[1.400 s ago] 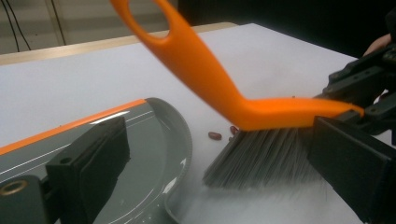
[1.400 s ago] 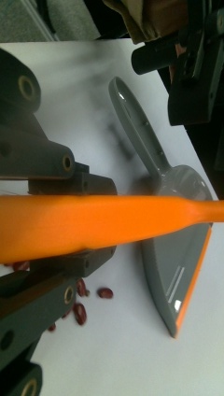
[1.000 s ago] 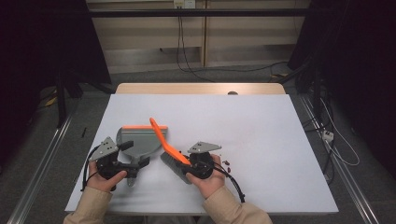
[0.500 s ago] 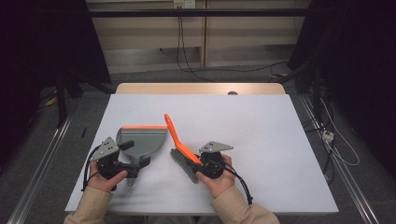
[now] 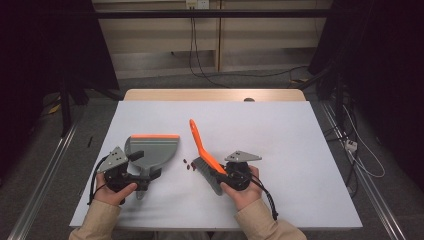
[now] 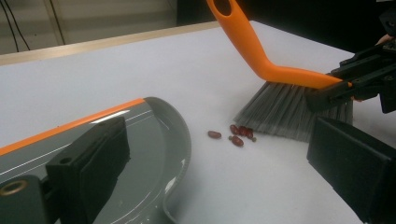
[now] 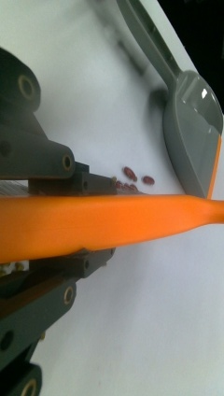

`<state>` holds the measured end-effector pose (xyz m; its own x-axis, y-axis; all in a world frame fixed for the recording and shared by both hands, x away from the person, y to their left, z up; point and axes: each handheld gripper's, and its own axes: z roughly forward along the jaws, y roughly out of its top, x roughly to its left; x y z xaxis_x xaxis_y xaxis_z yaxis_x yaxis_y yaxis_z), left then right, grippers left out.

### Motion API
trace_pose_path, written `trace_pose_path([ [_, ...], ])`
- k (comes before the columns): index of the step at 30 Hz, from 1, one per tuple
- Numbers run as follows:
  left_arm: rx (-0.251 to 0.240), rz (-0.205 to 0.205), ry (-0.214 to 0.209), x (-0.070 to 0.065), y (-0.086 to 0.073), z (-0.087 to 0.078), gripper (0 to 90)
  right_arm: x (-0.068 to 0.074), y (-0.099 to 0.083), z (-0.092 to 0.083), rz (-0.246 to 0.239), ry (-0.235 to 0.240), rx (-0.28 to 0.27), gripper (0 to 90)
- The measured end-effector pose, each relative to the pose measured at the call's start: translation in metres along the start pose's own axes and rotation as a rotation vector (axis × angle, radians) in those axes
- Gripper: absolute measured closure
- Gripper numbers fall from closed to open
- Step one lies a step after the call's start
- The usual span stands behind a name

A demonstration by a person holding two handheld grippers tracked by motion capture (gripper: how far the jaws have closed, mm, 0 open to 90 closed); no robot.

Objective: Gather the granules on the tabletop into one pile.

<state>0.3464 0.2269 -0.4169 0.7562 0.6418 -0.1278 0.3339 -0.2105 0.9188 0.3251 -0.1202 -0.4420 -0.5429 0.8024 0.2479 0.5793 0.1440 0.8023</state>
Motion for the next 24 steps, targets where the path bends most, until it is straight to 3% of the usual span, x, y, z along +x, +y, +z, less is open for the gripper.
trace_pose_path([
  [6,0.001,0.002,-0.001,0.0,0.0,0.001,5.5,-0.007,0.0,-0.005,0.02,-0.013,-0.012,71.1],
  [8,0.001,0.002,-0.001,0.0,0.0,0.001,5.5,-0.009,0.0,-0.005,0.048,0.006,-0.023,71.2],
  [13,0.001,-0.001,0.0,0.0,0.001,0.001,5.5,-0.008,0.005,-0.004,0.065,0.026,-0.05,71.3],
  [18,-0.002,-0.002,0.001,0.001,0.001,0.0,5.5,0.005,0.019,0.002,0.051,0.048,-0.09,71.3],
  [24,-0.006,-0.007,0.0,0.002,0.001,-0.001,5.5,0.027,0.029,0.026,0.039,0.07,-0.077,71.3],
])
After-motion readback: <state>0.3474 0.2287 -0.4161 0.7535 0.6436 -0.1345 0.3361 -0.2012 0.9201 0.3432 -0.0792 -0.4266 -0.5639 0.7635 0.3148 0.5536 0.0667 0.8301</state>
